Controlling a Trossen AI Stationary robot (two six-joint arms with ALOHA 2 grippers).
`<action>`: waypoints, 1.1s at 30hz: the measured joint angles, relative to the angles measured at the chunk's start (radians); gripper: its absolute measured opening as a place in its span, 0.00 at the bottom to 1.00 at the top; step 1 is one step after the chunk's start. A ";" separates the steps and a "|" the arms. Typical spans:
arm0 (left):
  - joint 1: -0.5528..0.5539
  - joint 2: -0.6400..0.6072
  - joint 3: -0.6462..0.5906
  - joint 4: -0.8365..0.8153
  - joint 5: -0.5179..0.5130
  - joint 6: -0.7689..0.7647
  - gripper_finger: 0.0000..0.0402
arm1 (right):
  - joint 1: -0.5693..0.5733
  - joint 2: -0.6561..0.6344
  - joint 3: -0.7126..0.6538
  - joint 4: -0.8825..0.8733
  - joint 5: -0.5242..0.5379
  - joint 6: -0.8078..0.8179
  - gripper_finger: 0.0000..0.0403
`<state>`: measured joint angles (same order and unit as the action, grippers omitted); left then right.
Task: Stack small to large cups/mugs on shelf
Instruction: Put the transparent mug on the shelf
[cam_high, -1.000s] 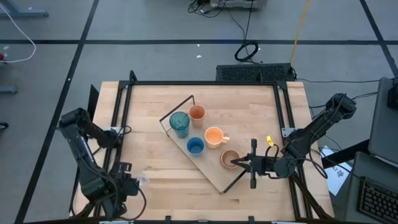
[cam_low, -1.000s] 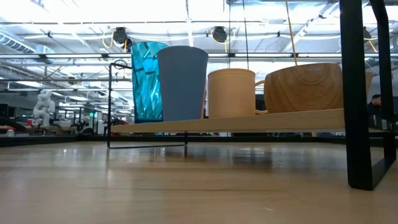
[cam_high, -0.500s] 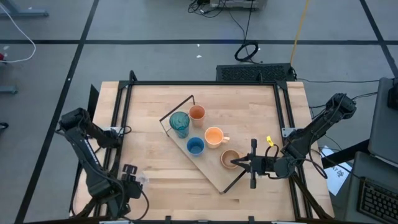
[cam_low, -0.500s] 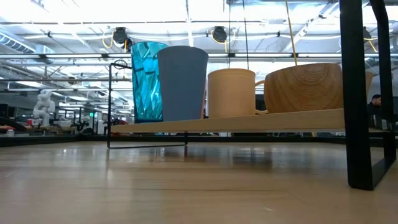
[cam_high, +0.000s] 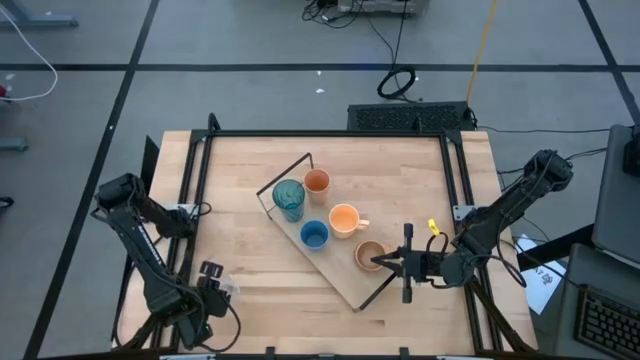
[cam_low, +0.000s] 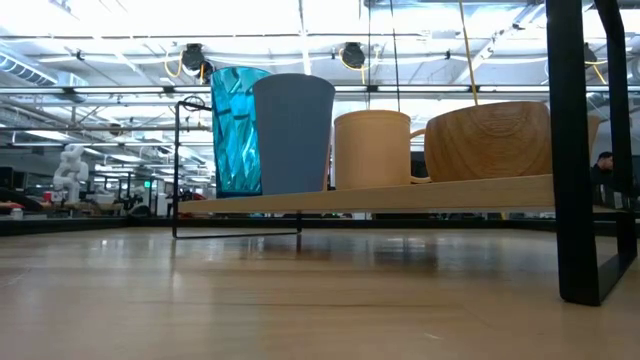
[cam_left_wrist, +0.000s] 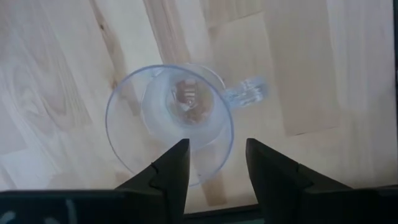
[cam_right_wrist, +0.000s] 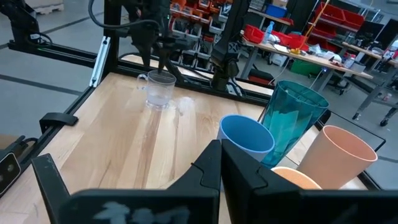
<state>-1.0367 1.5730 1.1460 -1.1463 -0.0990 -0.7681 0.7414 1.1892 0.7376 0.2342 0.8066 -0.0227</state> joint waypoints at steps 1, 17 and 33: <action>0.000 0.000 -0.003 0.001 0.000 0.000 0.39 | 0.000 0.000 0.000 0.000 0.000 0.000 0.00; 0.000 0.000 -0.040 0.087 -0.005 0.054 0.13 | 0.000 0.000 0.000 0.000 0.000 0.000 0.00; 0.015 0.000 -0.040 0.103 0.001 -0.013 0.01 | 0.000 0.000 0.000 0.000 0.000 0.003 0.00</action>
<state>-1.0216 1.5730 1.1063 -1.0430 -0.0982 -0.7812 0.7414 1.1896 0.7376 0.2340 0.8070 -0.0196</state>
